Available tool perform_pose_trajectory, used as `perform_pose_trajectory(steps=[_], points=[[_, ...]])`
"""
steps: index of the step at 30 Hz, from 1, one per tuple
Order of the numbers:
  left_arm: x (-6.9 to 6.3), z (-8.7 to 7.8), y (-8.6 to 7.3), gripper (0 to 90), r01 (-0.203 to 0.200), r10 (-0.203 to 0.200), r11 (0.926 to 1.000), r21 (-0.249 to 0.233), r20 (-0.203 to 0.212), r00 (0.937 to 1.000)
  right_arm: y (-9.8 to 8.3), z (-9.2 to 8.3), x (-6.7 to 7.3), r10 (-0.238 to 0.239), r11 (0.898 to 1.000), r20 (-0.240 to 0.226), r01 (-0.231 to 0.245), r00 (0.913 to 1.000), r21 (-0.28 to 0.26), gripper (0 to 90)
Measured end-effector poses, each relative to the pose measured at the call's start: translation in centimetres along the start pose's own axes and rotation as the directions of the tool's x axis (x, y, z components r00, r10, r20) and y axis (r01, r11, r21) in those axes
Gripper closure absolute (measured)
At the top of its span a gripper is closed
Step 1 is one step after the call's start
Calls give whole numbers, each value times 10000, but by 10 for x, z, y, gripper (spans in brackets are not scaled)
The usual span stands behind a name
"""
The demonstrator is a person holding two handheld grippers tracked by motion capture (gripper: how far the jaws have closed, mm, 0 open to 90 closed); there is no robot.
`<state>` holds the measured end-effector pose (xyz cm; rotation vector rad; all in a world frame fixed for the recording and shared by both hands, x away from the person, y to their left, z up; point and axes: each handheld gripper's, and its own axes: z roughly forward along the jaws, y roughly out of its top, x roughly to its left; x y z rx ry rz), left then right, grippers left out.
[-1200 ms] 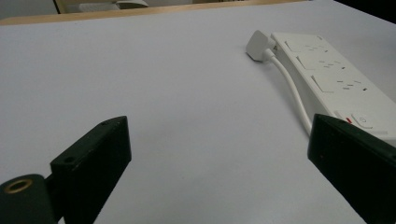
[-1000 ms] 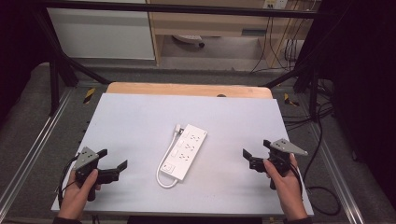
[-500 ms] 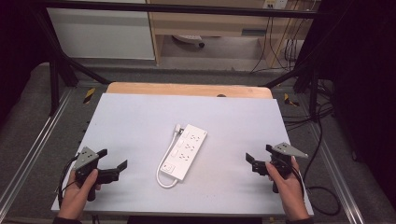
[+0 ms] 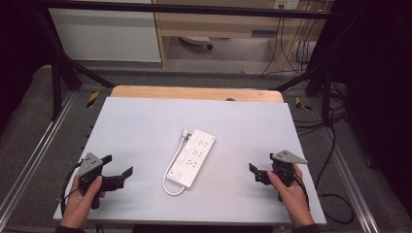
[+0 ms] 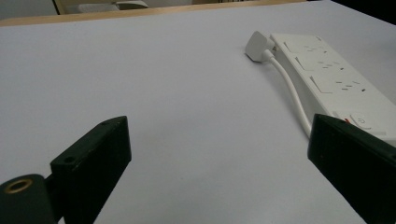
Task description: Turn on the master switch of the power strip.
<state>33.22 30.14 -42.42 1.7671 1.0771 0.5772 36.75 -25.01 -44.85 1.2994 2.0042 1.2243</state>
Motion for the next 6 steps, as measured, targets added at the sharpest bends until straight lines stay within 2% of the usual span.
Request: perform_pose_trajectory(steps=[4, 6], points=[[0, 0, 0, 61, 23, -23, 10000, 25, 4, 10000, 0, 5, 4, -66, 9998, -13, 66, 10000, 183, 49], [0, 1, 0, 60, 19, -19, 10000, 28, 6, 10000, -1, 6, 3, -210, 9995, 157, 206, 9997, 247, 49]])
